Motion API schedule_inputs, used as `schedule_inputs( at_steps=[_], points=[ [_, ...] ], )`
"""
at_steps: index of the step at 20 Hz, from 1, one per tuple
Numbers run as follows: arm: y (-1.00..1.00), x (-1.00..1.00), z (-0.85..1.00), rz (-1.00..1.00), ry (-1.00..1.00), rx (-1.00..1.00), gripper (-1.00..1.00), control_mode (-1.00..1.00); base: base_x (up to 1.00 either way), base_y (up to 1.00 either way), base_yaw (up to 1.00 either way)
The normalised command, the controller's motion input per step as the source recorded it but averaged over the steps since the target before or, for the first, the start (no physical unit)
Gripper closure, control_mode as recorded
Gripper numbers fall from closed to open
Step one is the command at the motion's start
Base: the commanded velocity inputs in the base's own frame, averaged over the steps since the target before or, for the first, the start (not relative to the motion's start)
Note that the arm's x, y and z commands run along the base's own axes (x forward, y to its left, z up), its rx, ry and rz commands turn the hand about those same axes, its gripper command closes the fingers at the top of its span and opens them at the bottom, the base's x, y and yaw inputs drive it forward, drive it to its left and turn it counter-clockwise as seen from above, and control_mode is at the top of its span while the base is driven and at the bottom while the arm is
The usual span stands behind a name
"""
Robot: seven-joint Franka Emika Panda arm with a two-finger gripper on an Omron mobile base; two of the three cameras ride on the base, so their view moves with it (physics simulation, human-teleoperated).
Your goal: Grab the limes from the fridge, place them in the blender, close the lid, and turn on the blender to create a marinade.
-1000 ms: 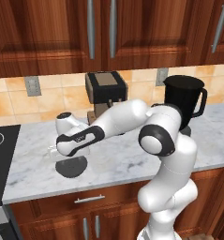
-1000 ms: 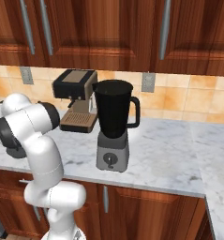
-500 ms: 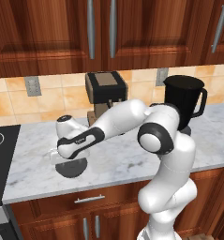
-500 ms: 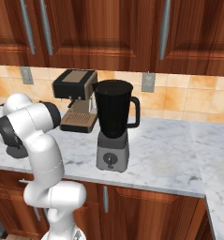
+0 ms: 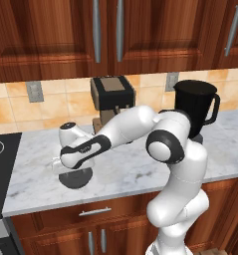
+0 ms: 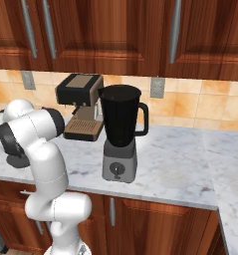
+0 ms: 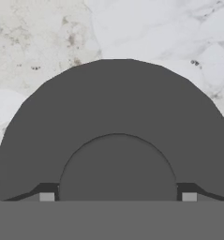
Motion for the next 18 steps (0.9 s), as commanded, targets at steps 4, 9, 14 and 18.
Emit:
schedule_inputs(
  at_steps=[4,9,14,18],
  points=[
    [0.0,0.0,0.0,0.0,0.0,0.0,1.0,-1.0,0.0,0.0,0.0],
    [-0.21,-0.01,0.41,0.0,-0.13,0.0,1.0,-1.0,0.0,0.0,0.0],
    [-0.44,-0.02,0.92,0.0,-0.22,0.0,1.0,-1.0,0.0,0.0,0.0],
    [-0.67,-0.22,1.0,-0.06,-0.19,0.0,1.0,-1.0,0.0,0.0,0.0]
  ],
)
